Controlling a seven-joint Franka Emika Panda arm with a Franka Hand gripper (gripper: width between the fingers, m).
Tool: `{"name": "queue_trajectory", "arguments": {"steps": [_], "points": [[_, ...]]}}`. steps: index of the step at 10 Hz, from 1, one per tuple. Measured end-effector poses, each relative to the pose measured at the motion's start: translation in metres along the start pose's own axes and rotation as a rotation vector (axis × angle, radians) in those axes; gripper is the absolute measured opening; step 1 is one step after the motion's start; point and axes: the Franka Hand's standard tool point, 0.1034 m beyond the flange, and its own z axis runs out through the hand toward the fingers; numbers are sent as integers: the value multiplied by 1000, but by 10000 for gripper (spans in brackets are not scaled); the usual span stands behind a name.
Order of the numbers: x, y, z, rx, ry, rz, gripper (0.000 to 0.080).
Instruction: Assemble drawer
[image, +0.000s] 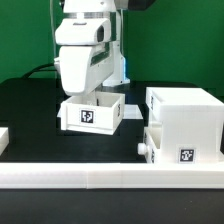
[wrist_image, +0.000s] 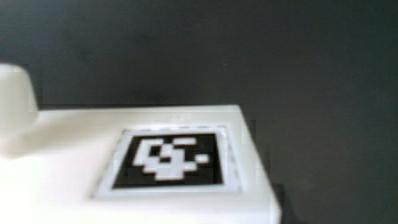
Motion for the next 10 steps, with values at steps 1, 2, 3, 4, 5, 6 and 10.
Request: {"name": "queue_trajectory", "arguments": {"steps": [1, 2, 3, 4, 5, 6, 10], "points": [[-1, 0, 0, 0, -5, -75, 41], [-3, 1, 1, 0, -13, -128, 41], [1, 2, 5, 3, -13, -137, 41], [4, 5, 6, 1, -11, -142, 41], [8, 10, 4, -5, -9, -146, 41], [13, 16, 4, -2, -9, -146, 41], [28, 35, 7, 8, 1, -137, 41]]}}
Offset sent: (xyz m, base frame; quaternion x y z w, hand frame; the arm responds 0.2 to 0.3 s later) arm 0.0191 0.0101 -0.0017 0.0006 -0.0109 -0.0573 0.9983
